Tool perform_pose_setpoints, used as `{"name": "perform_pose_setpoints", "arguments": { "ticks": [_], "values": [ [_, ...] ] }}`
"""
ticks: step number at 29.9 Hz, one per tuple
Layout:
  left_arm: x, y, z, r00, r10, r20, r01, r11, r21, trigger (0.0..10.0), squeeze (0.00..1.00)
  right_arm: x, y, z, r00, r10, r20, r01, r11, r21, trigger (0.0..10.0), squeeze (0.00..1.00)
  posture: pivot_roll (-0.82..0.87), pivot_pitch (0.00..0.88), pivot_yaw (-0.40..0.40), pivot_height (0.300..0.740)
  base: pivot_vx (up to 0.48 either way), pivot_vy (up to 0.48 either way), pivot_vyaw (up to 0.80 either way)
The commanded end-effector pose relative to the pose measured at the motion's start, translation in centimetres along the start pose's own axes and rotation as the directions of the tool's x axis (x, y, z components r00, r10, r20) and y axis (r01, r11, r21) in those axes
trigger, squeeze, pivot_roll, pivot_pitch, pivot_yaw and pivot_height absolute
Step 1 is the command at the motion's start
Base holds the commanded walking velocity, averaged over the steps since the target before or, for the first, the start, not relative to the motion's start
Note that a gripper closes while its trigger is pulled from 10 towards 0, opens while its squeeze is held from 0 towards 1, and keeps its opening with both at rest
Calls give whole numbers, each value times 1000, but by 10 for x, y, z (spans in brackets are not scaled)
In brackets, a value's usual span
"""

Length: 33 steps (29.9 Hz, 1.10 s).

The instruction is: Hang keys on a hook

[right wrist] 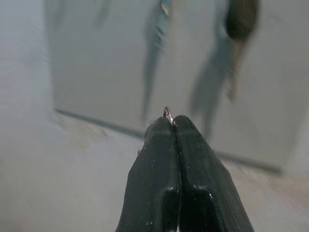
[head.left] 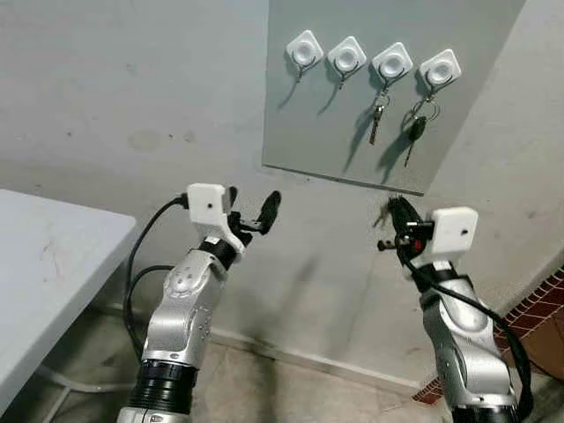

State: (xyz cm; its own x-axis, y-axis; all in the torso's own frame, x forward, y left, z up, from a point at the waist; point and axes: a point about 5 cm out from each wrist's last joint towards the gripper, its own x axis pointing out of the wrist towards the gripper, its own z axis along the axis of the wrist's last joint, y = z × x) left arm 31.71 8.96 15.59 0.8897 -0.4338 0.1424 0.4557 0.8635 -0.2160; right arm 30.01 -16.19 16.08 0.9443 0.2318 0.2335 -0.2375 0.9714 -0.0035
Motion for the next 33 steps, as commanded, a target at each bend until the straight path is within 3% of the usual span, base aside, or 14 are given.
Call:
{"name": "perform_pose_setpoints", "arguments": {
  "ticks": [1,18,33],
  "values": [
    [4,-6,8,999,-44,16,43,999,18,10000,0,5,1,3,1000,23,18,-24,1000,2,10000,0,-42,2,-40,740,0,0,0],
    [16,-12,31,993,-87,74,86,996,21,10000,0,61,29,44,966,178,189,-188,982,37,10000,0,-31,0,-47,740,0,0,0],
    [22,-17,43,987,-122,104,119,992,35,10000,0,84,41,56,948,199,249,-222,972,71,10000,0,-22,0,-49,740,0,0,0]
  ]
}}
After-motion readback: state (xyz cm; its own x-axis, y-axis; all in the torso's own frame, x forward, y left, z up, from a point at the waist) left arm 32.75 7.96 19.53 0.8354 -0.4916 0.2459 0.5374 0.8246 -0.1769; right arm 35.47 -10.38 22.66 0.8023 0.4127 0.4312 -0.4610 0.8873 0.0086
